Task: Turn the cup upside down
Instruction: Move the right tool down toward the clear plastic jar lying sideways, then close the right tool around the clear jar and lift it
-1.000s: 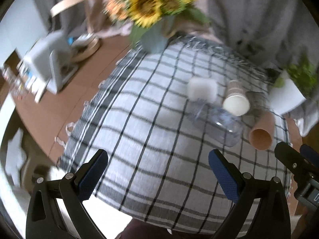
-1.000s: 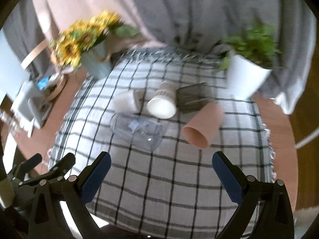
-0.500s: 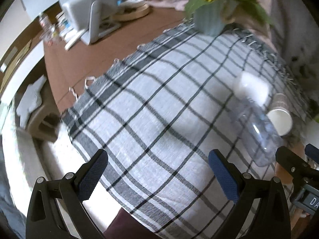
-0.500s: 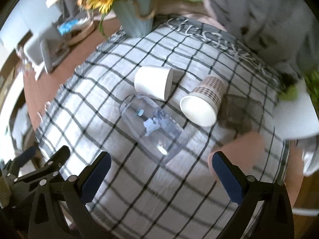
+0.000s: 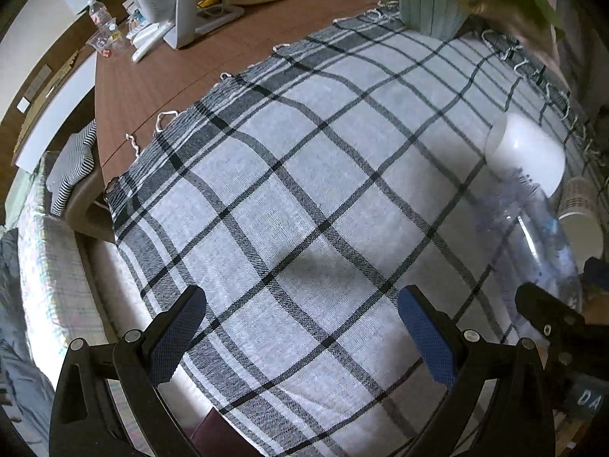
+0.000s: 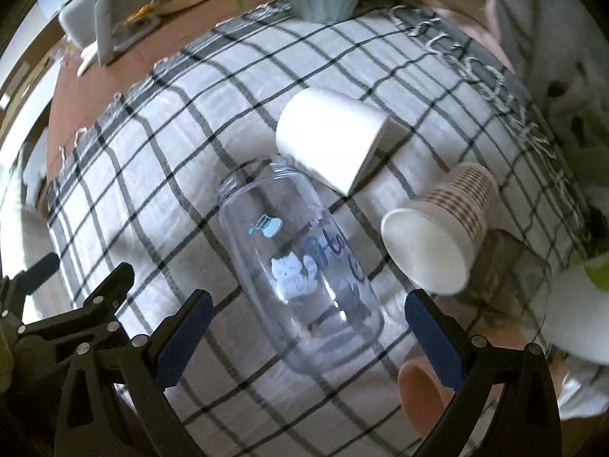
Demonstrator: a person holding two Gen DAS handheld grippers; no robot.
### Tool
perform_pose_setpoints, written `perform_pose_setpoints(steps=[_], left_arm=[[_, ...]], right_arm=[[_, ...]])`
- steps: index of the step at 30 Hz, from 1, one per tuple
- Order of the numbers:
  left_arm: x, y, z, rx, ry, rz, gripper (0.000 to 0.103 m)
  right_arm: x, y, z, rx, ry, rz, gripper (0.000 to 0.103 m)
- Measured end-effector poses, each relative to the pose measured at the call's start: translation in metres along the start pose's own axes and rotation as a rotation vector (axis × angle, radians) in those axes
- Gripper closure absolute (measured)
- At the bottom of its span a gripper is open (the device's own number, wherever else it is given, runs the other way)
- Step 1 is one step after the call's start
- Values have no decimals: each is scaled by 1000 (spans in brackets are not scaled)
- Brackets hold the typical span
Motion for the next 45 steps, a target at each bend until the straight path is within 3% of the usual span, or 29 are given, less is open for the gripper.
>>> perform_pose_setpoints(steps=[15,20,25,38,45], left_arm=[[-14,31,-24,-58,18,29,1],[-12,42,-27,-57,2,-13,1],[-15,53,-22,-38,-10,-71,1],[-25,68,22,72,-31,-330,1],[-19,67,37,106,-67,-476,1]], right_arm=[[-7,45,-38,-121,32,54,9],[-5,58,-48,-142,14,25,19],[6,66,-47,-124,29,-30,21],[-4,33,10,-11,108,-314,25],[-20,-8,25,11,160,-482,25]])
Point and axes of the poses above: each gripper's, at about its wrist camera, not at the fingertips, and z roughly against the way its jaws point, x to its right, y to its top, the point moved 6 cm from there along -z, roughly the way its jaws point, and after that the axes turned 15 degrees about -x, right-handed, at the moved point
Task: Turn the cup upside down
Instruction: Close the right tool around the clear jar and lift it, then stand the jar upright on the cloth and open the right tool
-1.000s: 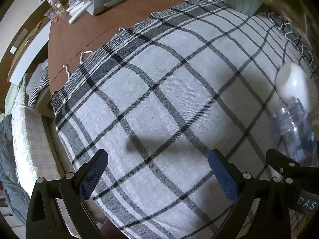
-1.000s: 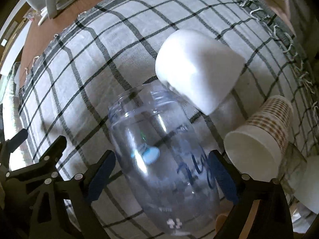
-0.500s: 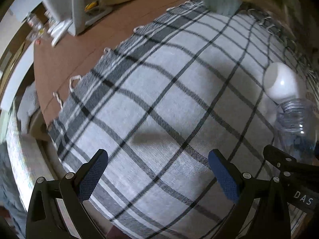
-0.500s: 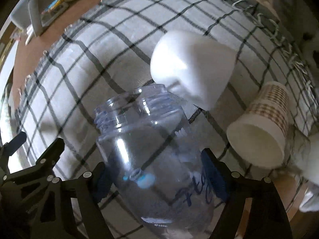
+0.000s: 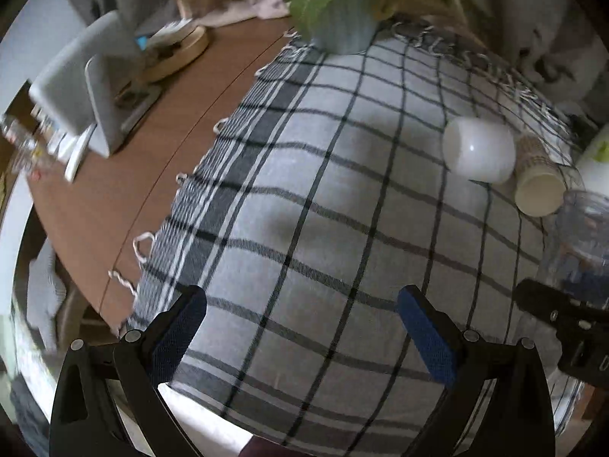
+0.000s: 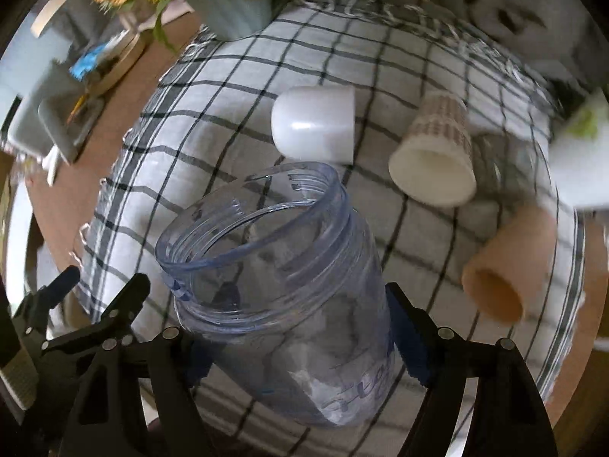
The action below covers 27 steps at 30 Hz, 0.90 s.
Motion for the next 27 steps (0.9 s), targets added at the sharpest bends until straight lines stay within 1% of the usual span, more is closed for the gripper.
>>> perform_pose_setpoints(steps=[3,6,11,14,20,27], left_arm=[[-3,1,3,12,-3,-53,1],[-9,5,3,7,-1,-104,1],[-14,10,-1,-8,0,-147,1],[-12,14,-5,-18,-1,-173,1],[-5,20,-15,-47,-1,-210,1],[-6,24,-26,-77,7,-209,1]], right_arm=[[6,-22,-2,-18,58,-94,25],[5,-34,-9,-31,117,-181,25],[3,-52,-29,-71,276,-341,25],[1,-59,-41,-100,345,-406,25],[1,-57,-65,-145,360,-488,25],[5,-40,-72,-136,308,-512,25]])
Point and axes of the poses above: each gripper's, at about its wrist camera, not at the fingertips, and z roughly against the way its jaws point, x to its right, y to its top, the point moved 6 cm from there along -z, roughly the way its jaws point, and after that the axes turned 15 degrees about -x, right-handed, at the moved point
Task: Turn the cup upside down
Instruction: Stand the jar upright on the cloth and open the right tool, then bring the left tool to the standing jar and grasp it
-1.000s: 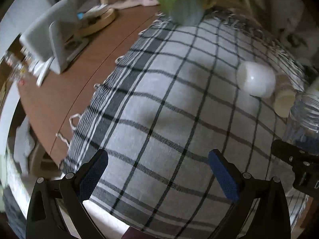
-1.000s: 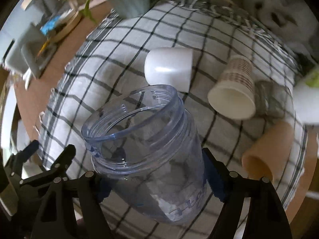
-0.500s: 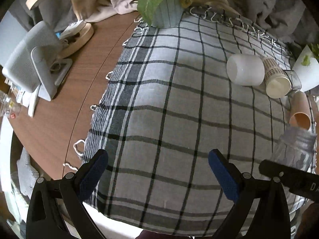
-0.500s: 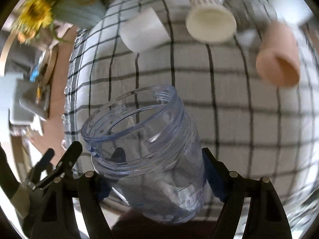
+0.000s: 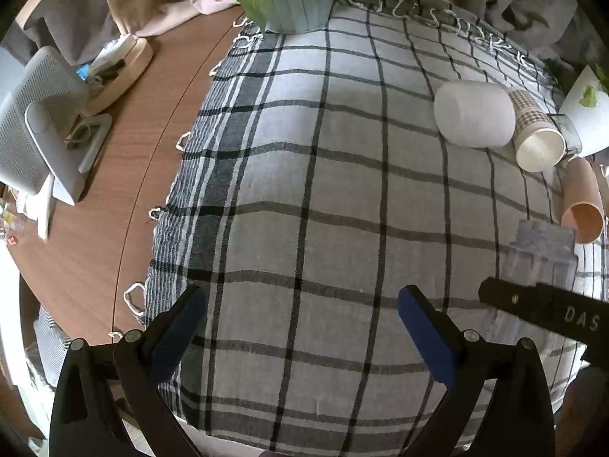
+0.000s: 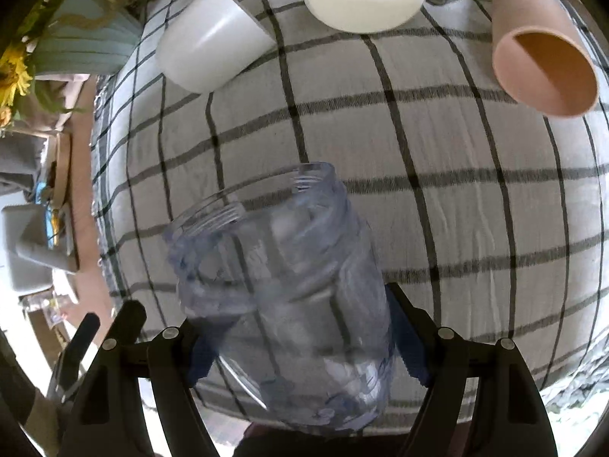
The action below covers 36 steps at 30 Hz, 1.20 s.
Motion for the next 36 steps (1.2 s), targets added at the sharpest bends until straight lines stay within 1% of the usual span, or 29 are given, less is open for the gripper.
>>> perform_pose_setpoints(steps=[3,9,19,21,23,28,30,33,36], left_arm=[[-2,2,-3,-4,7,3,1],[-2,4,-5,-5,15,6,1],[2,6,-6,-7,24,16,1],[2,6,-4,-1,27,18,1],[3,5,-2,10,34,18,1],[6,-2,10,49,34,23,1],[8,-6,16,67,25,23,1],[14,-14,26,94,8,28,1],[27,-24,38,130,-11,12,1]], right_arm=[[-2,9,0,18,-21,-2,26],[-2,24,-3,42,-24,-24,26],[-2,27,-3,47,-60,-6,26],[-4,27,-2,56,-74,2,17],[-6,26,2,74,-87,12,15],[-2,18,14,93,-68,21,15],[1,10,23,117,-71,22,15],[5,-8,46,177,-68,40,15],[8,-22,66,225,-62,68,15]])
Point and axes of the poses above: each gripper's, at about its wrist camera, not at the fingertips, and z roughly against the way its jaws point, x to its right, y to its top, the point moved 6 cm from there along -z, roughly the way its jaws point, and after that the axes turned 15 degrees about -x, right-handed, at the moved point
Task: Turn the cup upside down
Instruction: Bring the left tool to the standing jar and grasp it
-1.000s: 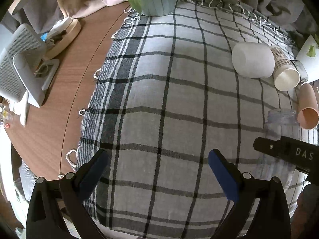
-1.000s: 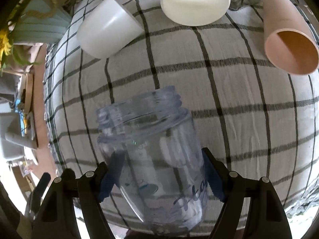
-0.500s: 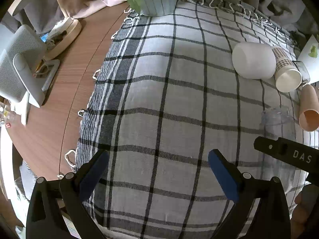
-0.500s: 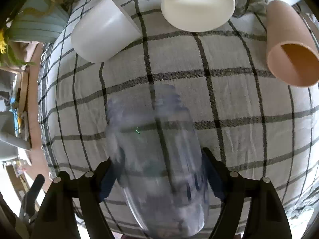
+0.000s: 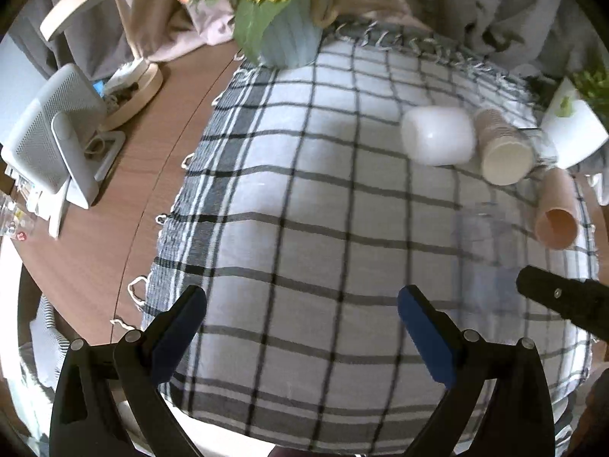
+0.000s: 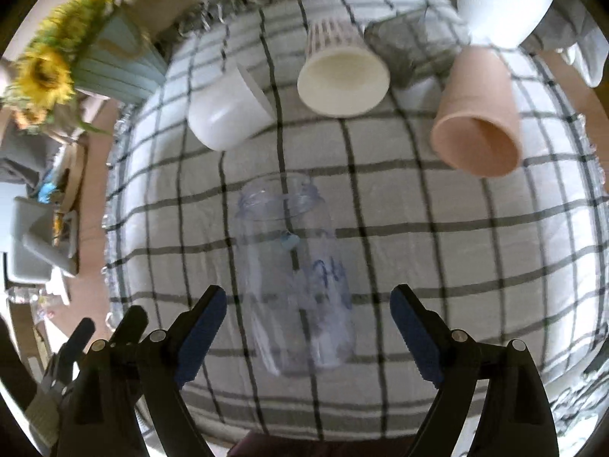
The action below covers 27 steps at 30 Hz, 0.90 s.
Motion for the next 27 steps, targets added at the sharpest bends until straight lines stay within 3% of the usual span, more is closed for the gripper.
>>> perform_pose_setpoints(steps=[11,18,27], left_arm=[[56,-38,21,28,-59,-59,1],[95,-50,20,28,-107,-90,1],[125,-52,-4,38,-113,-156,5]], right_arm=[[53,-16,48,98,-45,7,15],[92,-25,41,45,-48,-13,15],[134,-32,29,4,-76,-65,15]])
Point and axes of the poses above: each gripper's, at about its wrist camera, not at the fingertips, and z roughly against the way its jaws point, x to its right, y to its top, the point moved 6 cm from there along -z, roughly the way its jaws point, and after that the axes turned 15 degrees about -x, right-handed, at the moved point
